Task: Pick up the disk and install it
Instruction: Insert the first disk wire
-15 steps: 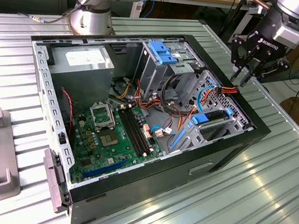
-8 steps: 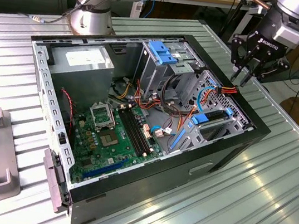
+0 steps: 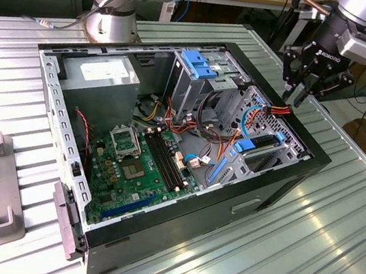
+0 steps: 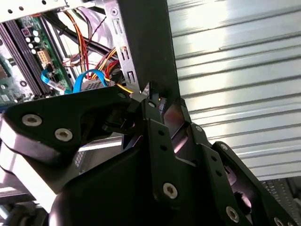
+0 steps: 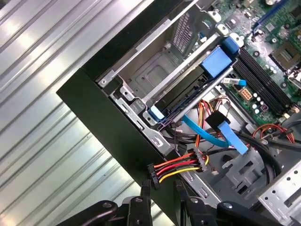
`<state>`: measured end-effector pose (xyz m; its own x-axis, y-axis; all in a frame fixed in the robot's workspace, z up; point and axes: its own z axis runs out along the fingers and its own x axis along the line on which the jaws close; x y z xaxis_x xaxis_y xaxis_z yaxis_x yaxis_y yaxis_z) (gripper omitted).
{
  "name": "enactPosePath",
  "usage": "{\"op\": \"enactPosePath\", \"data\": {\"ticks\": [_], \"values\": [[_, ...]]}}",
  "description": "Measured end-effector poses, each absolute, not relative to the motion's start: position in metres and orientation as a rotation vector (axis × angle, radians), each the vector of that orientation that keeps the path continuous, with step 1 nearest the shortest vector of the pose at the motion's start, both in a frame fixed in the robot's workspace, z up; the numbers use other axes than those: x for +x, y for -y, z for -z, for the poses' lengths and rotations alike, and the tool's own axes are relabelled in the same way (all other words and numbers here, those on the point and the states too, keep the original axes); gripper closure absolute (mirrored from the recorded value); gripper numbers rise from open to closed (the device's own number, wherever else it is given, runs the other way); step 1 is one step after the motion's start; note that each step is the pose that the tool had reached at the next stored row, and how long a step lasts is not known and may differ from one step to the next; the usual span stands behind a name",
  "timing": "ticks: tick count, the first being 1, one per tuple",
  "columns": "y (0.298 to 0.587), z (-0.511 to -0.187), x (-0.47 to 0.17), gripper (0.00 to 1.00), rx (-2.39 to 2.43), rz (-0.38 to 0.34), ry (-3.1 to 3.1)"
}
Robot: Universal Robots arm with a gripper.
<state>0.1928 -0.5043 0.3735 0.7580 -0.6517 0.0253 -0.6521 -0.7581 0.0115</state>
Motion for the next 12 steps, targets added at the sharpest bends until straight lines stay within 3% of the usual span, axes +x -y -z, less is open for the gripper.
{"op": "enactPosePath", "data": {"ticks": [12], "values": [[0.5068, -0.3651, 0.1906, 0.67, 2.998, -0.035, 0.863]]}}
